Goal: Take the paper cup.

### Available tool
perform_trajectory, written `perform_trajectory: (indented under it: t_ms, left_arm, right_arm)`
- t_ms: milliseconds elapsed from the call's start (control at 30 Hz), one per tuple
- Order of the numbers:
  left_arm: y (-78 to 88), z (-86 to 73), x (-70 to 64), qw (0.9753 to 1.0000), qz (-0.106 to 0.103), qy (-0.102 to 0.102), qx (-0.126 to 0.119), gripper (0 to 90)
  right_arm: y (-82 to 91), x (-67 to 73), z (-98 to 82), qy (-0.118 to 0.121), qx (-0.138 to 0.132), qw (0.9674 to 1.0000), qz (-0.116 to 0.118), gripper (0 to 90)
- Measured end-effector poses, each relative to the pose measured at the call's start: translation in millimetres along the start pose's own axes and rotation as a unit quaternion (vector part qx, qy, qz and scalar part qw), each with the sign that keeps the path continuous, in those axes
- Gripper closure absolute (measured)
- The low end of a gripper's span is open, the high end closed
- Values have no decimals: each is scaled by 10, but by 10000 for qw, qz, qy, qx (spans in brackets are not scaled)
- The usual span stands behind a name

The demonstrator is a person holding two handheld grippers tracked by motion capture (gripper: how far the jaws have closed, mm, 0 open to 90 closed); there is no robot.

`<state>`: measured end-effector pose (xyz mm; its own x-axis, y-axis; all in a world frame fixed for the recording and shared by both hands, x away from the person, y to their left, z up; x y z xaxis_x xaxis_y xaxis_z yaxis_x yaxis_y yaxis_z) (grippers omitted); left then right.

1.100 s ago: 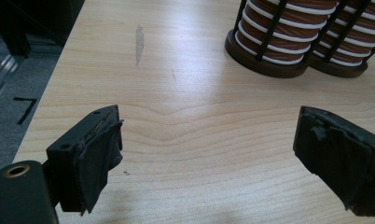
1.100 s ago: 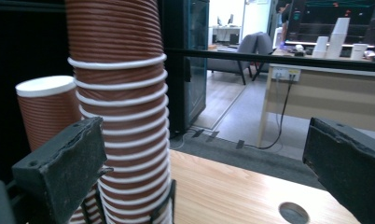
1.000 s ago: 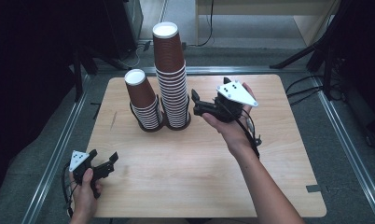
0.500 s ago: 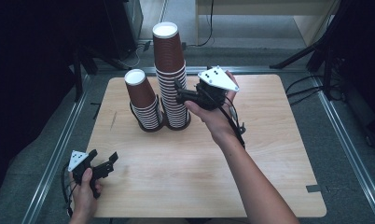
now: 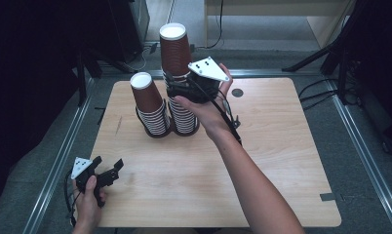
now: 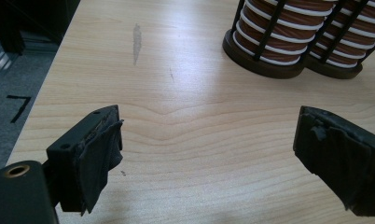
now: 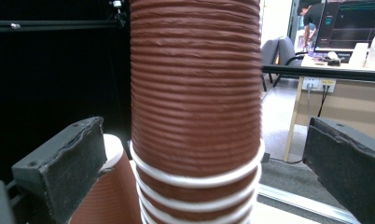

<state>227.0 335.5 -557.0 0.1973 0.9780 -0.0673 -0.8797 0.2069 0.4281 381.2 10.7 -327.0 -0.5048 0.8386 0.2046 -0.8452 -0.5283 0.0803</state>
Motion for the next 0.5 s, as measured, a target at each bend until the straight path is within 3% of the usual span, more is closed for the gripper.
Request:
perform_trajectory:
  t_ms: [500]
  left_arm:
    - [-2, 0, -2, 10000, -17, -3, 3, 78]
  right_arm:
    - [-351, 86, 64, -54, -17, 9998, -175, 49]
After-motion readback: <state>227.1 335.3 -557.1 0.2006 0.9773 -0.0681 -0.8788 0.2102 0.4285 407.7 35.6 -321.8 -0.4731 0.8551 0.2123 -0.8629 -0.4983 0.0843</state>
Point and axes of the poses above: each handheld gripper's, and its own axes: y roughly backward along the jaws, z roughly out of its top, x roughly to its left, the point moved 1 cm from there along -y, roughly forward along the jaws, and after that the axes turned 9 degrees about -y, right-handed, at the moved point
